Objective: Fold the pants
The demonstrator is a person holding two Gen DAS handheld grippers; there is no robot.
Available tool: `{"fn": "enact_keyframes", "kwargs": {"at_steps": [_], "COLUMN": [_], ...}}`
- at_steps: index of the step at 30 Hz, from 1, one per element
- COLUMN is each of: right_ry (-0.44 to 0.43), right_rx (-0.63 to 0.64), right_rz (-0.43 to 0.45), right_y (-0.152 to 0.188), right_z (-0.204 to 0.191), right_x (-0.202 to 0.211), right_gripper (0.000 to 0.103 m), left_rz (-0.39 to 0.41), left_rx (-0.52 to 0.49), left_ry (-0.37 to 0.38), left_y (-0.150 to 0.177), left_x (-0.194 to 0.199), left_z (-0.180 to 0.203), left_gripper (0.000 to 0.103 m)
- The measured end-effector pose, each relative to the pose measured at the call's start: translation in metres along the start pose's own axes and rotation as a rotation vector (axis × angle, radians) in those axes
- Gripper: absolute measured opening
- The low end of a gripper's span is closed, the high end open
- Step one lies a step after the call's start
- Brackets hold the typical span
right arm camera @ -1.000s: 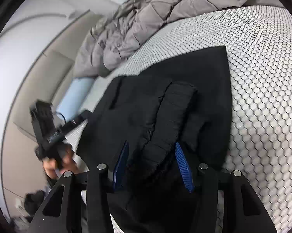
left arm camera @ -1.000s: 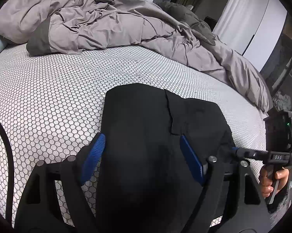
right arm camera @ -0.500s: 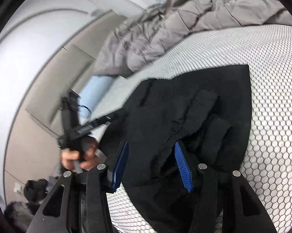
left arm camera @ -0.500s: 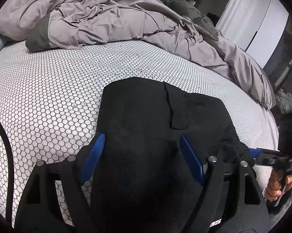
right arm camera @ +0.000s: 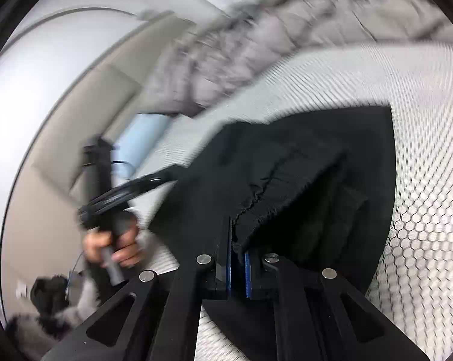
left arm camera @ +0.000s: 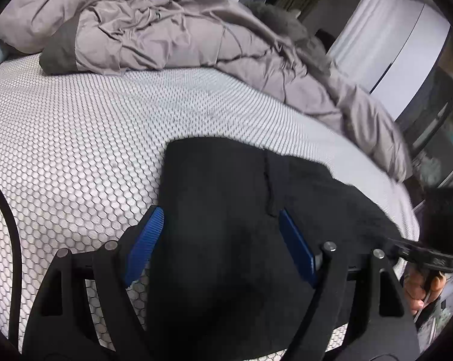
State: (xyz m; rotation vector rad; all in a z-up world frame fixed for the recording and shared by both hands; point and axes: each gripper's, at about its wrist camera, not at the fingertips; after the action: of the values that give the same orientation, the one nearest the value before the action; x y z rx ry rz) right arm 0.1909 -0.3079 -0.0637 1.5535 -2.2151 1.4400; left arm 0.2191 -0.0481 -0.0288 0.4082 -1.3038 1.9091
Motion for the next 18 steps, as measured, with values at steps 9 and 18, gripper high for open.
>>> {"fn": "enact_keyframes", "kwargs": {"at_steps": [9,18], "right_ry": [0.122,0.107], "right_rx": [0.032,-0.161], "right_rz": [-0.097,-0.122], "right_y": [0.032,0.013], "right_z": [0.023,0.066], "right_x": [0.013,-0.024], "right_gripper": [0.025,0.052], "left_rz": [-0.023,-0.042], "left_rx": [0.012,-0.033], "left_ry": [-0.046,-0.073], "left_y": [0.0,0.005], "left_x": [-0.002,-0.017], "left_z": [-0.012,0.003], "left_gripper": [0.076,0.076]}}
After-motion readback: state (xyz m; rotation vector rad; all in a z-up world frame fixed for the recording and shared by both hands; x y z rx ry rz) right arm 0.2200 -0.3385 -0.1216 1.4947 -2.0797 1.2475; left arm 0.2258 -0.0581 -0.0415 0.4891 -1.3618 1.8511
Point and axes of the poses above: each gripper's, at about its wrist camera, not at the fingertips, and x roughly against the way its jaws point, z to its right, y to its underside
